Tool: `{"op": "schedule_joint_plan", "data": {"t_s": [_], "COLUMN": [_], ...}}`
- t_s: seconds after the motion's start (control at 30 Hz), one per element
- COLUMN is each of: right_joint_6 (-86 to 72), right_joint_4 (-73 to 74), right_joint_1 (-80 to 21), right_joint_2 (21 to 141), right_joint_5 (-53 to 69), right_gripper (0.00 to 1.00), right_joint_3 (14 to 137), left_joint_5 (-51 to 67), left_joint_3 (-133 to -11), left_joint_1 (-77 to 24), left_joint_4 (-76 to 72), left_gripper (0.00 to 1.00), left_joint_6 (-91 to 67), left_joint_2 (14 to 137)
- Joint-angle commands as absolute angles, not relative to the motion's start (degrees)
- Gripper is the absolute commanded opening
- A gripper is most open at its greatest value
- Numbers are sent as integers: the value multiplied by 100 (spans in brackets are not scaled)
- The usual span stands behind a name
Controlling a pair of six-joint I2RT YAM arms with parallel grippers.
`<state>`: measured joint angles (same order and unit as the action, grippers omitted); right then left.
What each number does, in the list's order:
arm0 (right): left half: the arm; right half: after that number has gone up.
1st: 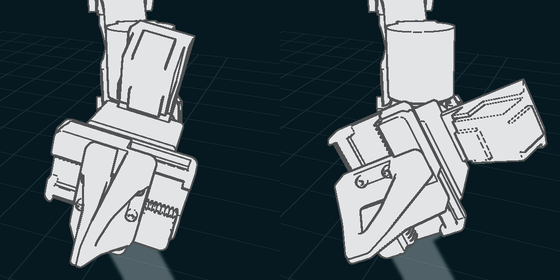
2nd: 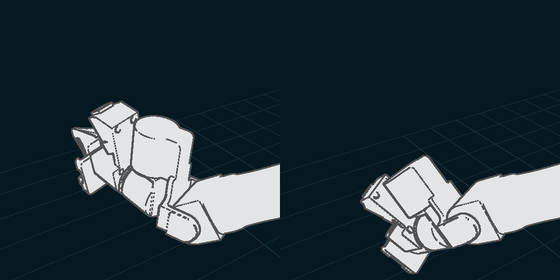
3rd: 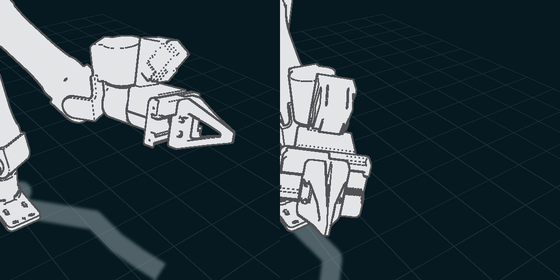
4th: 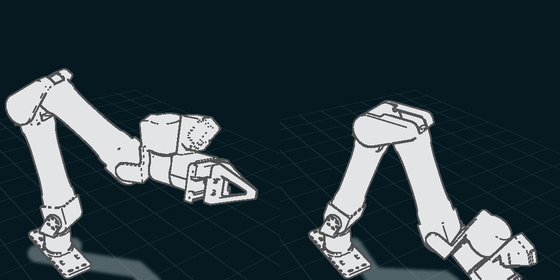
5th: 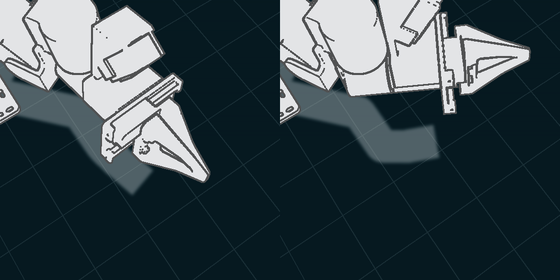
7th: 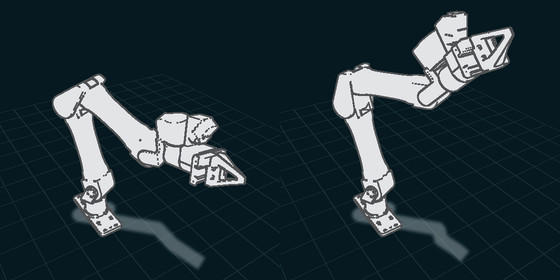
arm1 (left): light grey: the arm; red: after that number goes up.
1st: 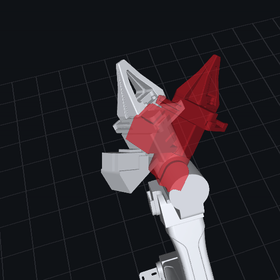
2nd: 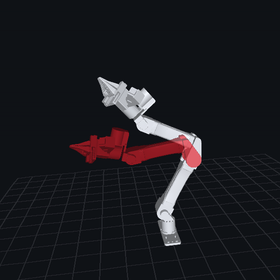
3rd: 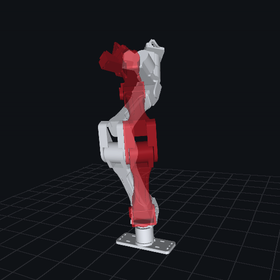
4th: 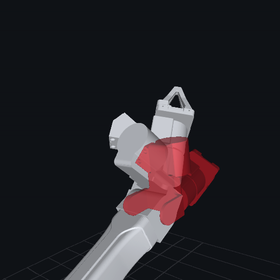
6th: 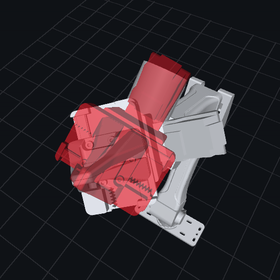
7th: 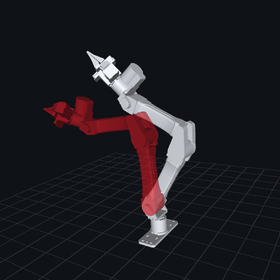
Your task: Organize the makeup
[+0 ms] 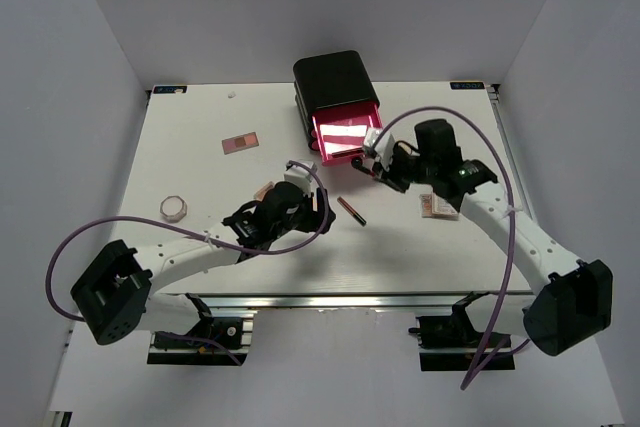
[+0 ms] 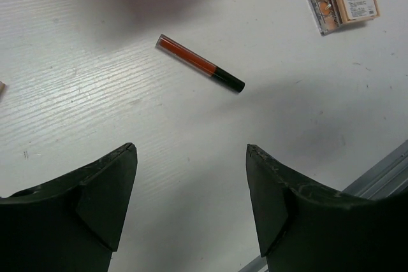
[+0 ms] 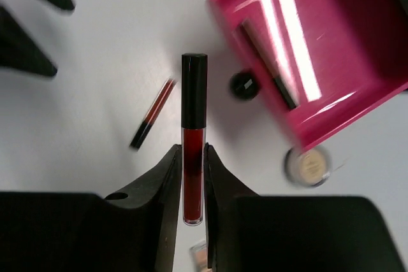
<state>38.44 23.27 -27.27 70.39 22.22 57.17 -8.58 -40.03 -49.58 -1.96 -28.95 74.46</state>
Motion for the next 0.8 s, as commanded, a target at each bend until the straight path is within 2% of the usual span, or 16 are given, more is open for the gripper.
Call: {"op": "schedule_joint_plan", "data": {"t_s": [0.0, 0.27, 0.53, 0.63, 0.67, 0.77], "right_joint_6": [4113, 4464, 4895, 4922, 4896, 4668], "right_joint_4": [2347, 2286, 2118, 1995, 1926, 1785], "right_joint_1": [-2716, -2716, -2716, -2716, -2716, -2707], "right_joint_2": [7346, 8849, 9790, 9931, 9958, 10002], "right_joint_5": [2672, 2479, 2145, 1978, 1943, 1837], "right_gripper": [0, 0, 2, 19, 33, 49], "right_joint_3": [6809, 8594, 8859, 8859, 8868, 8938], "left_joint_5": [-1213, -1546, -2100, -2240, -2285, -2610], "left_joint_3": [-4105, -4140, -4482, -4631, -4693, -5070], "left_joint_1": [-5062, -5133, -5133, -5133, -5133, -5133], "left_joint_4": [-272, -641, -536, -502, -440, 296], "left_gripper": [78, 78, 79, 79, 79, 80], "left_joint_6": [-2926, -3759, -4797, -5298, -5596, -6534], "left_joint_2": [7356, 7681, 8252, 8498, 8569, 8911]}}
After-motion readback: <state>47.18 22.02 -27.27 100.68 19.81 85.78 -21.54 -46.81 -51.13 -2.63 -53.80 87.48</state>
